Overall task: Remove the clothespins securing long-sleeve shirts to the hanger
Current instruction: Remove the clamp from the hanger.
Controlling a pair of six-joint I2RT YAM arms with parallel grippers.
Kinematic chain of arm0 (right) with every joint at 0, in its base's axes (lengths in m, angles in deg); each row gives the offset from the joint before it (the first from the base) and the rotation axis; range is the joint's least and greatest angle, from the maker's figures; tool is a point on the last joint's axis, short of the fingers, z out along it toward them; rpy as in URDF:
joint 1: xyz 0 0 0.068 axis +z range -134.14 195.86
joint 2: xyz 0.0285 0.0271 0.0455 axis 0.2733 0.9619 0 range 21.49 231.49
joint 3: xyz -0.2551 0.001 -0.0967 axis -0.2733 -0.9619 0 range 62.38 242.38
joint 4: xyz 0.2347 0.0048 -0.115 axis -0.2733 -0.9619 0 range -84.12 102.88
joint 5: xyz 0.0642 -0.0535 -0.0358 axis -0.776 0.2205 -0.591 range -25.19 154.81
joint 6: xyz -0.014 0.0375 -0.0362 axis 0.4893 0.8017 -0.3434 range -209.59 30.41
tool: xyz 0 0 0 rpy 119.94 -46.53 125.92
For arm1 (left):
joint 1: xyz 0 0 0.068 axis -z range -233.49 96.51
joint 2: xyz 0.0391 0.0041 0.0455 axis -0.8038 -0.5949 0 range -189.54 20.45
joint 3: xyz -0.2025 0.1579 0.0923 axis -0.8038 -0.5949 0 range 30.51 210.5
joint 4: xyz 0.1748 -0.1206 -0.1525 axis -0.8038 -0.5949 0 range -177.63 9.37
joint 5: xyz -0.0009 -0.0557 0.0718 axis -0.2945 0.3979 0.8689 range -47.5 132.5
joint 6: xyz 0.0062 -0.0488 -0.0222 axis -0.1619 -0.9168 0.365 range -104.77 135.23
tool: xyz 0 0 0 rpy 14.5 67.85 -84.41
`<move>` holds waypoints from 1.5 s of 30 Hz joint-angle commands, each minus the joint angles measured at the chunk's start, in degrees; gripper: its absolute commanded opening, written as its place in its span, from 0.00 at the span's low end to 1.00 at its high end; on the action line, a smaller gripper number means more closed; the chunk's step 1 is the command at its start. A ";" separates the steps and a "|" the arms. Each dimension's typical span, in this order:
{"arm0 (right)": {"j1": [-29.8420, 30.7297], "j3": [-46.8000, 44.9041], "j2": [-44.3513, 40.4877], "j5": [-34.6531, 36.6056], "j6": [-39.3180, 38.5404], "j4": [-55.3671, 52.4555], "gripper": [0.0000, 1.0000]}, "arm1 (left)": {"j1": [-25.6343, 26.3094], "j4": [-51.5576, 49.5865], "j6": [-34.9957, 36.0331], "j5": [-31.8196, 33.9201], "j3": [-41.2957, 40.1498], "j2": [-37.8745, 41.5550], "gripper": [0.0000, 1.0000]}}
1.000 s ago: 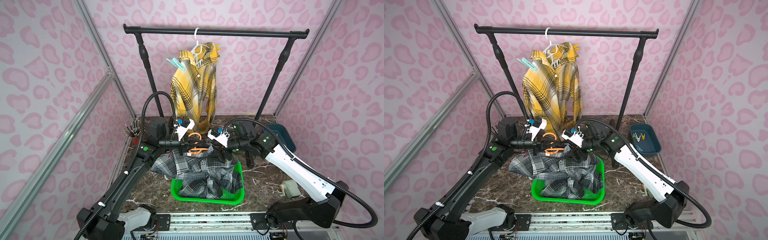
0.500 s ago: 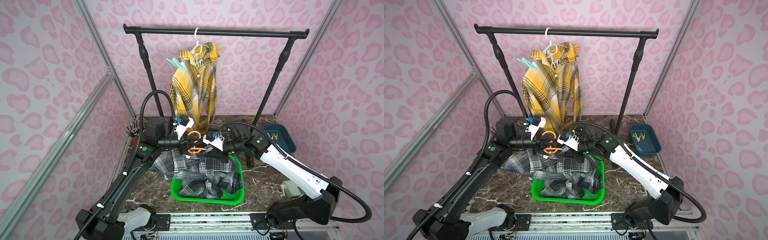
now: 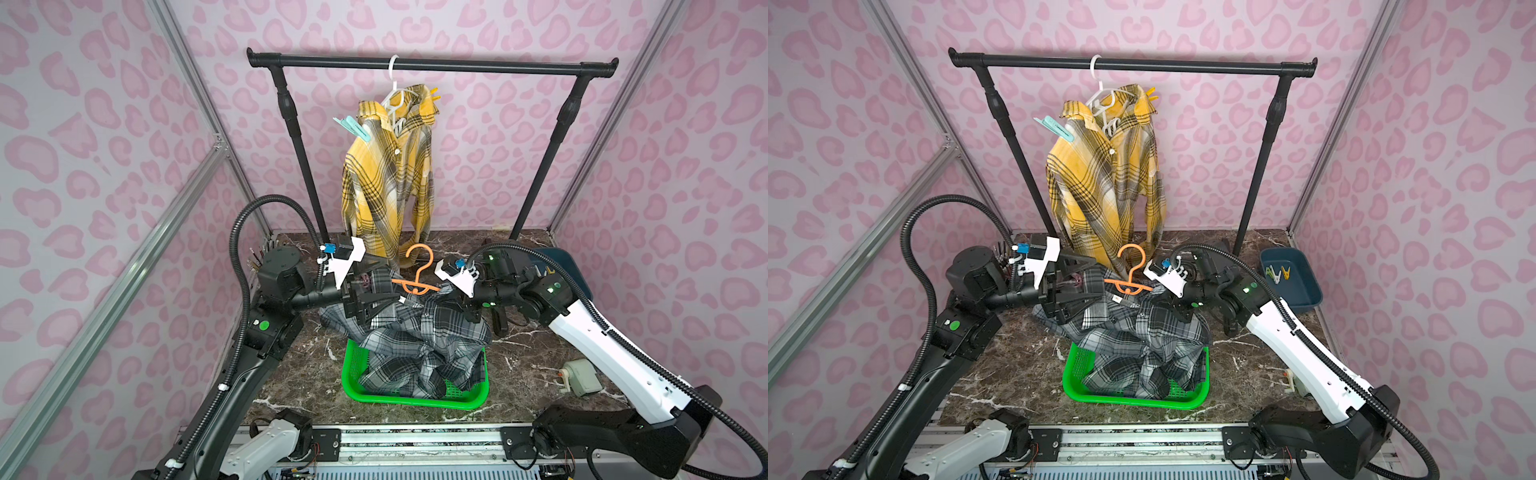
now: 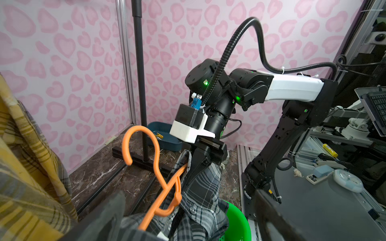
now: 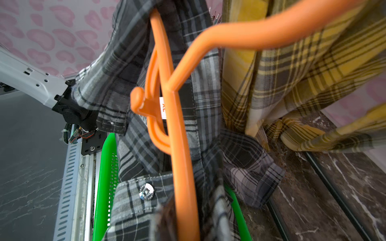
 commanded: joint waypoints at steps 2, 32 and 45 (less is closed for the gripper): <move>-2.91 -1.29 -1.08 -4.26 0.89 2.01 0.00 | -1.38 3.51 1.69 0.01 -0.42 2.04 0.97; -7.79 -1.54 -1.85 -13.97 -5.17 -3.36 0.00 | -6.11 -11.94 18.34 -6.58 3.35 -5.53 0.91; -6.82 -0.25 -1.51 -14.51 -5.35 -4.35 0.00 | -6.05 -11.70 18.62 -6.92 3.19 -7.29 0.81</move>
